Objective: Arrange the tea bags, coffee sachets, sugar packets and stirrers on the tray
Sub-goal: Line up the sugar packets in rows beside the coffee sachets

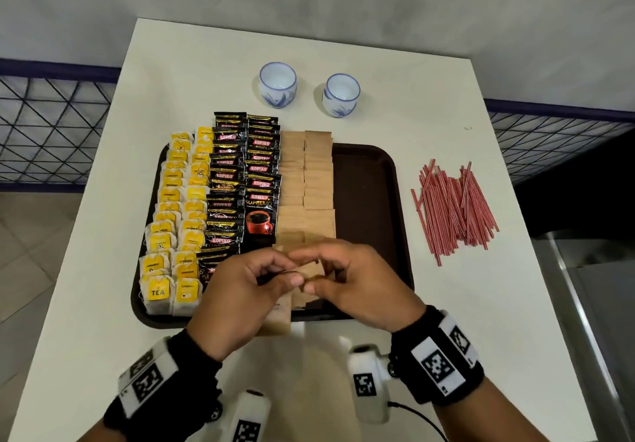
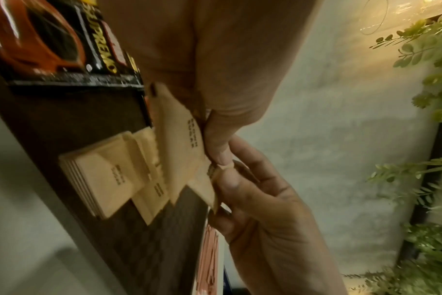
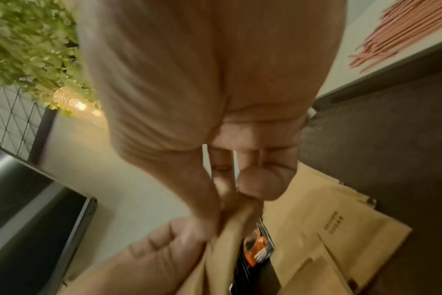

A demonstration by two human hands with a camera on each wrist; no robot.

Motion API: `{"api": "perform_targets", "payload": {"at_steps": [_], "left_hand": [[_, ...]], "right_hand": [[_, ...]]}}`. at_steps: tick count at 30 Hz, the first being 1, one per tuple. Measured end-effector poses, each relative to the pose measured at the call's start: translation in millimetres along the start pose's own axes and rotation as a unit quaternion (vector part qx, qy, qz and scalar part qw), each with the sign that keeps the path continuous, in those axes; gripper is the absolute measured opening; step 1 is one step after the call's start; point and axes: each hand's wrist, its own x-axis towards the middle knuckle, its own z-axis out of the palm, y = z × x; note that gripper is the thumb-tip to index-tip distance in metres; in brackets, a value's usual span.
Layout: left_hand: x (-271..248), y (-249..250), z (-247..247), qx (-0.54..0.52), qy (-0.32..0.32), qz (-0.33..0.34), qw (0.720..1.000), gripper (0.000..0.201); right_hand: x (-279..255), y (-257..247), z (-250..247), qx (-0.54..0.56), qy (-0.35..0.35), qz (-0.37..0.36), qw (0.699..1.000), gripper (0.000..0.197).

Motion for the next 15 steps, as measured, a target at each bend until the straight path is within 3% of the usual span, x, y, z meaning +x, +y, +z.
{"api": "perform_targets", "payload": {"at_steps": [2,5,8,12,15], "left_hand": [[3,4,3,-0.018,-0.003,0.009,1.000,0.016],[3,6,1,-0.032,-0.005,0.009,0.999,0.024],[4,4,-1,-0.022,-0.008,0.002,1.000,0.018],[7,5,0,0.021,-0.011,0.020,1.000,0.015],[8,6,1,0.055,-0.013,0.031,0.998,0.015]], "right_hand": [[0,4,1,0.017,0.053,0.031,0.998,0.028],[-4,8,-4,0.147,0.143,0.082,0.975,0.012],[-9,10,1,0.213,0.133,0.110,0.962,0.014],[-14,17,7,0.046,0.132,0.090,0.986,0.013],[-15,14,4,0.008,0.134,0.071,0.988,0.015]]}}
